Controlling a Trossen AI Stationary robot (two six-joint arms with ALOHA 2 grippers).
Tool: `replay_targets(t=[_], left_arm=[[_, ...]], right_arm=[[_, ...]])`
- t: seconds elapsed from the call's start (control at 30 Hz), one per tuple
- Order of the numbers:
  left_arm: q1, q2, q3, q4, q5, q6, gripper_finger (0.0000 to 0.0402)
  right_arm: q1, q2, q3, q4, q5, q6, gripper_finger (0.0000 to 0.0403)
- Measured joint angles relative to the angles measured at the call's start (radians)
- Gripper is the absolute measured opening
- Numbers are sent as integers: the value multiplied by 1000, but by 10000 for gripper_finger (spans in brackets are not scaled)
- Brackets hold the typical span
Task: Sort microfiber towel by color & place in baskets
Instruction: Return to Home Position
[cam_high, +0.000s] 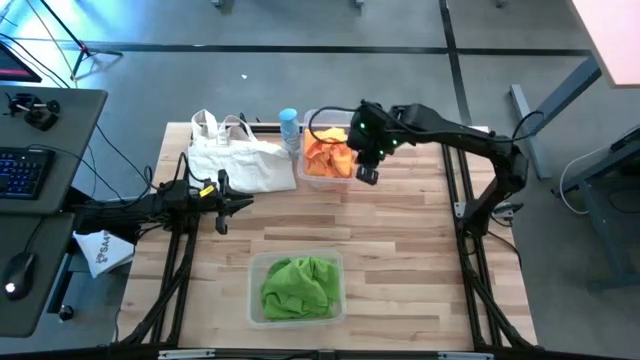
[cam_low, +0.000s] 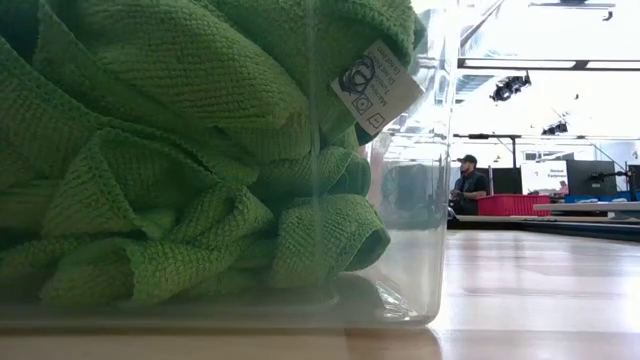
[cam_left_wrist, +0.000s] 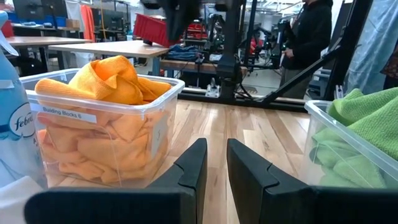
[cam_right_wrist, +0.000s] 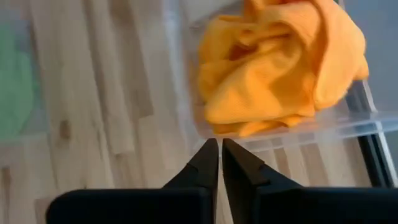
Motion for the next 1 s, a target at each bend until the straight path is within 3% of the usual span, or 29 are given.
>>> replay_targets(t=[0.53,0.63,0.8,1.0], left_arm=[[0,0,1,0,0,0,48],[0,0,1,0,0,-1,48],[0,0,1,0,0,0,48],[0,0,1,0,0,0,48]], right_arm=[[259,-161,-31,27,150,29,1],[286,-239,-195,159,151,62,0],[325,-435,-599,481,142,108,0],[372,-651,-992,860,124,222,0]])
